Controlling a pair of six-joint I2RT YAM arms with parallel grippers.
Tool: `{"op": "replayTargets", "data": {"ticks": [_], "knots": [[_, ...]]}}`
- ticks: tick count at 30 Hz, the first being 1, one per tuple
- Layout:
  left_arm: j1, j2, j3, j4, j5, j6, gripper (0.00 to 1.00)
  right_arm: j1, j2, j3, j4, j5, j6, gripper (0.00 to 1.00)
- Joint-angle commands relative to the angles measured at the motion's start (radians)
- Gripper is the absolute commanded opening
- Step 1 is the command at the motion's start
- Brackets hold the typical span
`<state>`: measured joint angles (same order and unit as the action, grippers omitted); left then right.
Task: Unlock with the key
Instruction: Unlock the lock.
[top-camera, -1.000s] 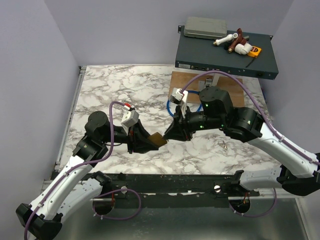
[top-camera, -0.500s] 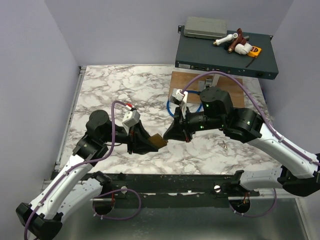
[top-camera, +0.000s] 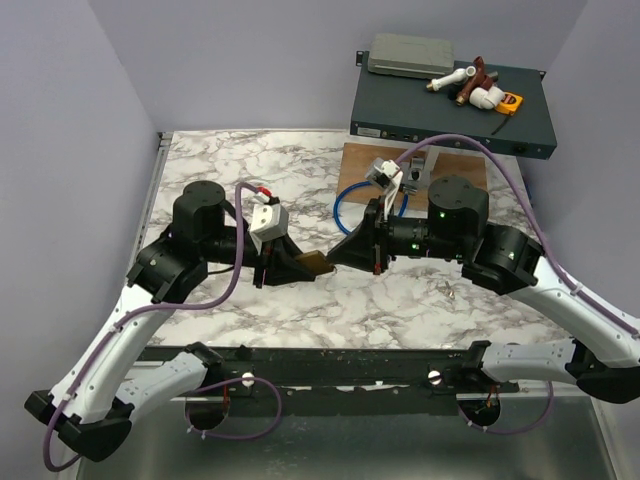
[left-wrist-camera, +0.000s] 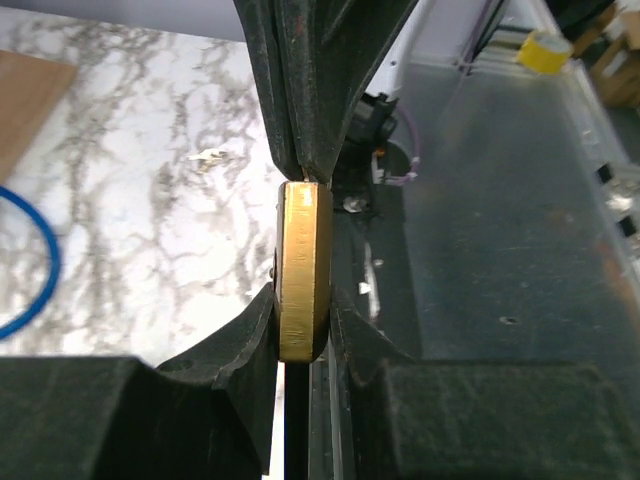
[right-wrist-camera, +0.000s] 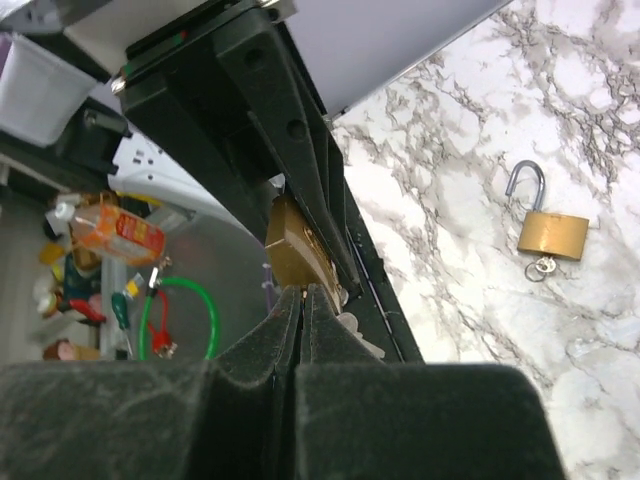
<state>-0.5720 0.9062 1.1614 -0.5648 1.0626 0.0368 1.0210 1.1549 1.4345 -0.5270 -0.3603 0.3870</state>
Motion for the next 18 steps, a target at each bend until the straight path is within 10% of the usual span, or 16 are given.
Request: {"op": "replayTargets", "data": {"ticks": [1, 11, 18], "knots": [[-0.042, 0.016, 0.134, 0.091, -0.143, 0.260, 0.00, 0.025, 0.051, -0.069, -0.038, 0.044, 0.187, 0.01], [-0.282, -0.044, 0.070, 0.165, -0.526, 0.667, 0.00, 0.025, 0.038, -0.054, -0.090, 0.193, 0.333, 0.01], [-0.311, -0.046, 0.088, 0.150, -0.580, 0.638, 0.00, 0.024, 0.024, -0.021, -0.104, 0.210, 0.269, 0.14]]}}
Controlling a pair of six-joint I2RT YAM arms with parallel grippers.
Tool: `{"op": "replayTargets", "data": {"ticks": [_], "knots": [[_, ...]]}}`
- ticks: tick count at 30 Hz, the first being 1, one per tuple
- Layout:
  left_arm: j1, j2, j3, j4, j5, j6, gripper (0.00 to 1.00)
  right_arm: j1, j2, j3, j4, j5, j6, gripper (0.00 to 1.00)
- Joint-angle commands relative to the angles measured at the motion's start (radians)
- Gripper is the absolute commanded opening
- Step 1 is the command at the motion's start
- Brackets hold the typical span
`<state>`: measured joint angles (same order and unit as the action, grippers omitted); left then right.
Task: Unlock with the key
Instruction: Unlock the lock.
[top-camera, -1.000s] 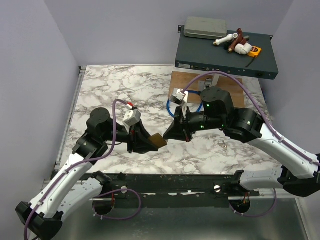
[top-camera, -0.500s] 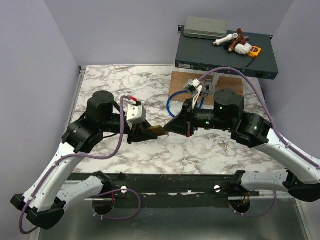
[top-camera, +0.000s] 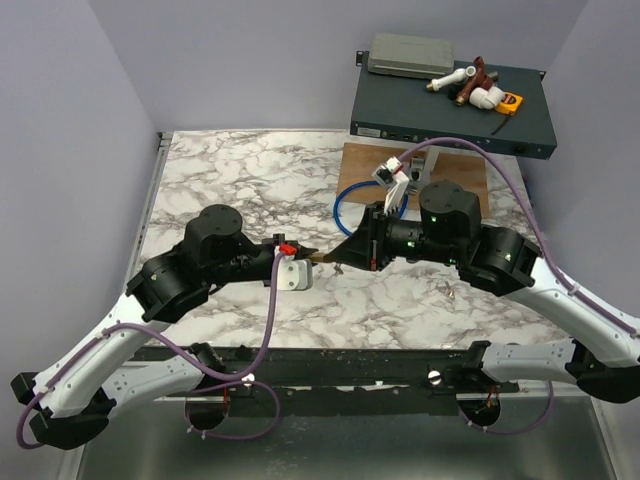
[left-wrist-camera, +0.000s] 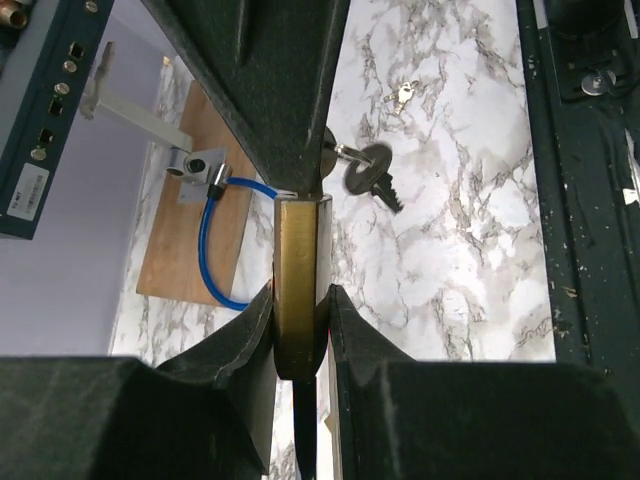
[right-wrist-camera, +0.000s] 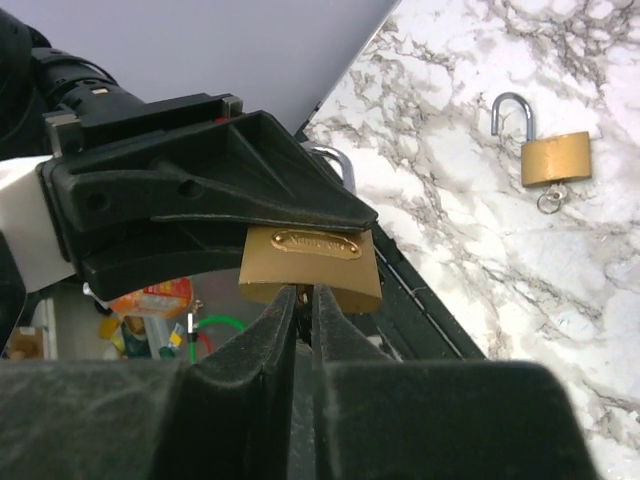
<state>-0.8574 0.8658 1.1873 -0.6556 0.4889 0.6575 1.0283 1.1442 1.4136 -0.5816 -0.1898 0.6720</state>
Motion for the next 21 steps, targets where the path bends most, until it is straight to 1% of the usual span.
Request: {"op": "replayTargets", "data": {"ticks": [1, 2, 5, 7, 12, 15, 18, 21], "knots": [[-0.025, -0.002, 0.074, 0.220, 0.008, -0.026, 0.00, 0.017, 0.026, 0.016, -0.055, 0.047, -0.048, 0.21], [-0.024, -0.001, 0.085, 0.193, 0.033, -0.059, 0.00, 0.018, 0.016, 0.028, -0.054, 0.052, -0.074, 0.26], [-0.025, 0.013, 0.118, 0.121, 0.132, -0.162, 0.00, 0.017, -0.031, 0.054, -0.035, 0.072, -0.180, 0.46], [-0.022, 0.030, 0.134, 0.090, 0.194, -0.250, 0.00, 0.017, -0.060, 0.054, -0.014, 0.070, -0.241, 0.53], [0.006, 0.052, 0.140, 0.076, 0.355, -0.430, 0.00, 0.016, -0.116, 0.005, 0.064, 0.011, -0.358, 0.62], [0.024, 0.069, 0.141, 0.080, 0.412, -0.515, 0.00, 0.017, -0.123, -0.018, 0.107, -0.060, -0.407, 0.65], [0.041, 0.087, 0.143, 0.082, 0.459, -0.561, 0.00, 0.018, -0.125, -0.036, 0.158, -0.137, -0.439, 0.67], [0.048, 0.093, 0.140, 0.090, 0.480, -0.584, 0.00, 0.018, -0.098, -0.016, 0.155, -0.207, -0.462, 0.68]]}}
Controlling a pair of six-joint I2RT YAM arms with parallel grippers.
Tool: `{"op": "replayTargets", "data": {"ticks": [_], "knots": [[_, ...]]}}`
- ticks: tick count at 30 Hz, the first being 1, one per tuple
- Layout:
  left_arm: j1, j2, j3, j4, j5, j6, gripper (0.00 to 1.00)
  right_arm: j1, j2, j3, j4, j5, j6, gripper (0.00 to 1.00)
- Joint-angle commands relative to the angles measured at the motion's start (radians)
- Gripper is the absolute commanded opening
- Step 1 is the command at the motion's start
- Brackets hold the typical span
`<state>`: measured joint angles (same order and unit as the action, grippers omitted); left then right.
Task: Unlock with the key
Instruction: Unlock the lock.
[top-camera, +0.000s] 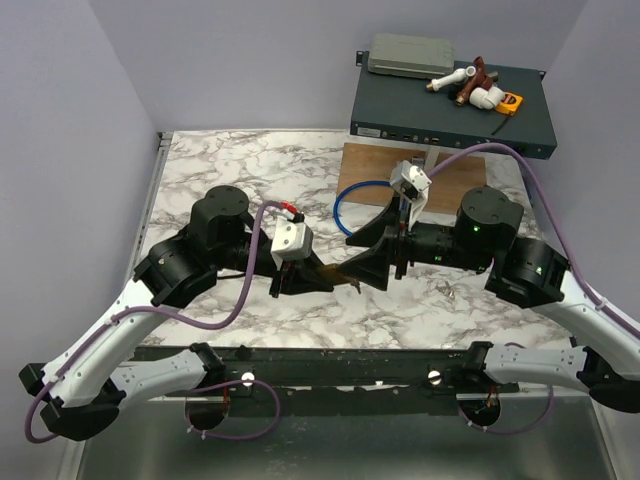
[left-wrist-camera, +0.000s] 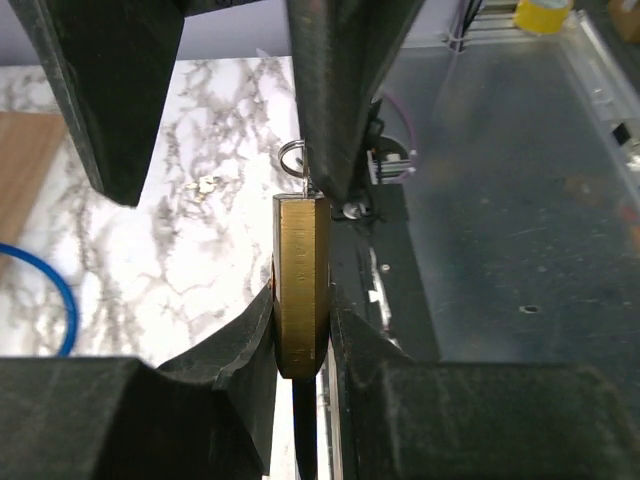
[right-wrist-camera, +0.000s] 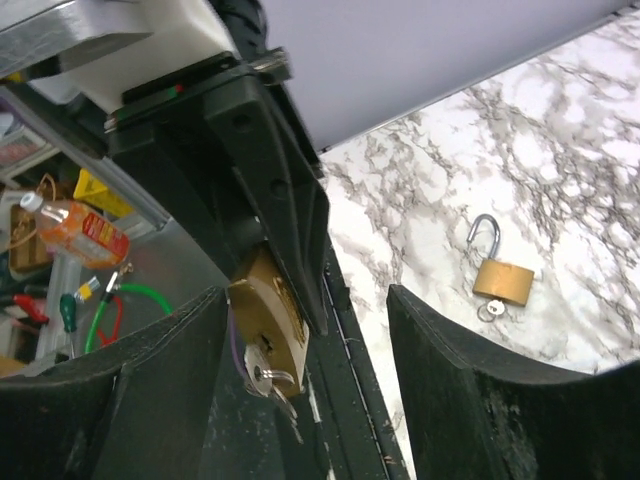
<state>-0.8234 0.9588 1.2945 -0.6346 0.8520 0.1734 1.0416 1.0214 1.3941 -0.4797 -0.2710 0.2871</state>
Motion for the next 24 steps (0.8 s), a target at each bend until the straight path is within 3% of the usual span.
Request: {"op": "replayTargets", "data": {"ticks": [1, 5, 9, 18, 19, 20, 21, 23, 24], "knots": [[0.015, 0.001, 0.032, 0.072, 0.119, -0.106, 0.00, 0.005, 0.033, 0.011, 0.050, -0.147, -0.080, 0.68], [0.040, 0.009, 0.028, 0.088, 0.135, -0.130, 0.00, 0.005, 0.049, 0.011, 0.058, -0.218, -0.082, 0.67], [0.060, 0.015, 0.029, 0.087, 0.152, -0.134, 0.00, 0.003, 0.068, 0.022, 0.015, -0.237, -0.096, 0.56], [0.093, 0.023, 0.035, 0.058, 0.158, -0.080, 0.00, 0.004, 0.177, 0.100, -0.082, -0.195, -0.072, 0.01], [0.095, 0.022, 0.039, 0.039, 0.147, -0.059, 0.16, 0.004, 0.181, 0.103, -0.084, -0.154, -0.064, 0.01], [0.095, 0.020, 0.045, 0.008, 0.132, -0.037, 0.41, 0.004, 0.178, 0.102, -0.078, -0.112, -0.056, 0.01], [0.095, 0.015, 0.052, -0.028, 0.108, 0.005, 0.56, 0.004, 0.165, 0.095, -0.065, -0.067, -0.053, 0.00], [0.098, -0.003, 0.050, -0.108, 0.054, 0.066, 0.77, 0.004, 0.128, 0.062, -0.007, -0.011, -0.047, 0.01], [0.106, -0.012, 0.046, -0.147, 0.041, 0.103, 0.82, 0.005, 0.111, 0.040, 0.013, 0.004, -0.045, 0.01]]}}
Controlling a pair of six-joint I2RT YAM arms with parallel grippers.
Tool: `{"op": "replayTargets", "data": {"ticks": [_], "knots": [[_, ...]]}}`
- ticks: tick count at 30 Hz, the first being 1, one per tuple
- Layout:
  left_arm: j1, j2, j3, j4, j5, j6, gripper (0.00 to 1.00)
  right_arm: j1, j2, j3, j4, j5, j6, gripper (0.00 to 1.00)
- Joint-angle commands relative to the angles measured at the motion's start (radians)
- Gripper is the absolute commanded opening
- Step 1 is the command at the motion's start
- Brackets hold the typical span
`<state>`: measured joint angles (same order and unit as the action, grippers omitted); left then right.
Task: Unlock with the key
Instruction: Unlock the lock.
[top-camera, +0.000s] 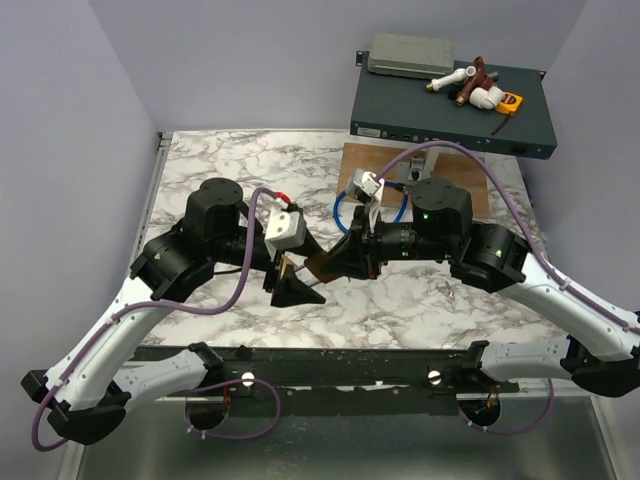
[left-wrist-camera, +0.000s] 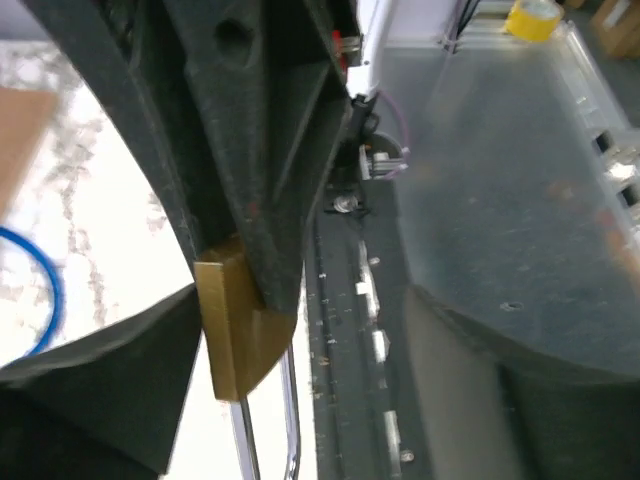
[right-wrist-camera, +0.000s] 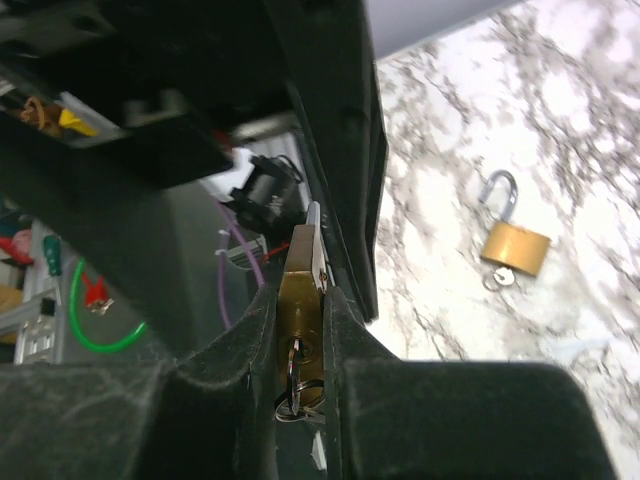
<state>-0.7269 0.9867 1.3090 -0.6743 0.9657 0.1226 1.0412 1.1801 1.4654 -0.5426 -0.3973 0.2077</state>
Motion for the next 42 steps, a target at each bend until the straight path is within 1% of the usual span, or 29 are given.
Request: {"op": "replayTargets", "data": {"ticks": [1, 4, 6, 10, 13, 14, 16, 18, 20, 21, 24, 26, 27, 29, 32, 33, 34, 35, 36, 42], "knots": [[0.023, -0.047, 0.025, -0.161, -0.077, 0.187, 0.83, 0.004, -0.065, -0.046, 0.091, 0.145, 0.035, 0.01], [0.058, -0.075, -0.017, -0.251, -0.107, 0.241, 0.84, 0.004, -0.084, -0.069, 0.102, 0.155, 0.035, 0.01], [0.074, -0.100, -0.058, -0.264, -0.134, 0.264, 0.84, 0.005, -0.083, -0.080, 0.113, 0.140, 0.038, 0.01], [0.082, -0.144, -0.142, -0.187, -0.264, 0.264, 0.83, 0.004, -0.074, -0.087, 0.134, 0.104, 0.042, 0.01], [0.084, -0.145, -0.166, -0.159, -0.271, 0.291, 0.79, 0.005, -0.069, -0.090, 0.155, 0.087, 0.049, 0.01], [0.083, -0.141, -0.168, -0.153, -0.262, 0.299, 0.77, 0.005, -0.066, -0.091, 0.160, 0.088, 0.052, 0.01], [0.084, -0.137, -0.173, -0.148, -0.236, 0.331, 0.65, 0.005, -0.068, -0.100, 0.174, 0.096, 0.059, 0.01], [0.084, -0.145, -0.184, -0.139, -0.220, 0.354, 0.46, 0.004, -0.071, -0.118, 0.195, 0.119, 0.075, 0.01], [0.077, -0.158, -0.193, -0.145, -0.223, 0.405, 0.29, 0.005, -0.070, -0.136, 0.209, 0.171, 0.098, 0.01], [0.073, -0.167, -0.202, -0.140, -0.241, 0.425, 0.25, 0.005, -0.069, -0.146, 0.216, 0.203, 0.113, 0.01], [0.052, -0.192, -0.222, -0.145, -0.315, 0.499, 0.22, 0.005, -0.061, -0.182, 0.239, 0.330, 0.162, 0.01], [0.031, -0.199, -0.246, -0.145, -0.396, 0.534, 0.19, 0.005, -0.049, -0.201, 0.256, 0.391, 0.194, 0.01], [0.025, -0.201, -0.257, -0.146, -0.432, 0.546, 0.17, 0.004, -0.042, -0.208, 0.271, 0.394, 0.204, 0.01], [0.019, -0.204, -0.277, -0.153, -0.462, 0.557, 0.17, 0.004, -0.028, -0.224, 0.306, 0.430, 0.225, 0.01], [0.011, -0.200, -0.295, -0.172, -0.468, 0.568, 0.21, 0.005, -0.003, -0.239, 0.331, 0.489, 0.255, 0.01], [0.010, -0.196, -0.294, -0.182, -0.459, 0.562, 0.26, 0.005, 0.007, -0.244, 0.339, 0.497, 0.255, 0.01], [0.009, -0.194, -0.290, -0.190, -0.449, 0.547, 0.34, 0.004, 0.016, -0.250, 0.346, 0.503, 0.254, 0.01], [0.009, -0.188, -0.284, -0.196, -0.445, 0.529, 0.48, 0.004, 0.023, -0.261, 0.357, 0.509, 0.253, 0.01], [0.009, -0.182, -0.275, -0.201, -0.443, 0.508, 0.59, 0.005, 0.029, -0.272, 0.369, 0.512, 0.253, 0.01], [0.034, -0.169, -0.195, -0.232, -0.494, 0.462, 0.81, 0.004, 0.069, -0.357, 0.403, 0.522, 0.261, 0.01]]}}
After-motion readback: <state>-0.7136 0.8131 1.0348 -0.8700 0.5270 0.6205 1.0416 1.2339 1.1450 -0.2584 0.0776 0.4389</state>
